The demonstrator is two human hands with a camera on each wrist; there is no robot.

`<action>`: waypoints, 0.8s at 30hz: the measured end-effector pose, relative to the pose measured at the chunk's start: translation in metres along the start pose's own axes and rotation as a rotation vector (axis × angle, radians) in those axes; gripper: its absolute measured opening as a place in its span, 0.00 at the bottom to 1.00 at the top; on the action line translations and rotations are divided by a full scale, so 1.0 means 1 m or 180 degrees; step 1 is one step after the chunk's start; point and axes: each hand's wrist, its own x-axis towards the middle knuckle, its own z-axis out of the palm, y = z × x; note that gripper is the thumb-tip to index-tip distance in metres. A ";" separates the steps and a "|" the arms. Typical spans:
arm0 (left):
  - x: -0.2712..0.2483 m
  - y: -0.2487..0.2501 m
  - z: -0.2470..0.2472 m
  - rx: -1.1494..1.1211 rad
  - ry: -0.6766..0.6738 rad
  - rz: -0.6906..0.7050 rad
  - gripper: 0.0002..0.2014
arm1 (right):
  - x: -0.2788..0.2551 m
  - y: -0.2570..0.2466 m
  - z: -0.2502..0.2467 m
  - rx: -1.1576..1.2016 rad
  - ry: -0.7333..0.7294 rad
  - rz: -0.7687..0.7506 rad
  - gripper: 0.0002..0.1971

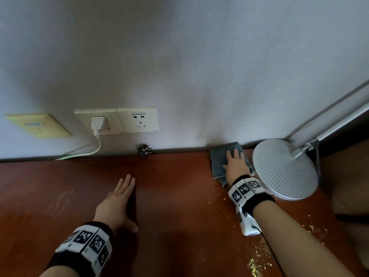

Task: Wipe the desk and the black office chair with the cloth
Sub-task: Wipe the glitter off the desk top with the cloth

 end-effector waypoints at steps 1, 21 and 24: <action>0.000 0.000 0.000 -0.0016 0.0001 -0.0011 0.72 | -0.001 -0.005 -0.001 -0.0130 -0.0016 0.0053 0.31; 0.001 -0.002 0.002 -0.0077 0.0016 -0.0047 0.74 | -0.050 -0.011 0.031 -0.0567 -0.0166 -0.0571 0.32; -0.001 0.001 0.002 -0.0051 0.0031 -0.0059 0.72 | -0.049 0.008 0.027 0.0134 -0.0147 0.0147 0.37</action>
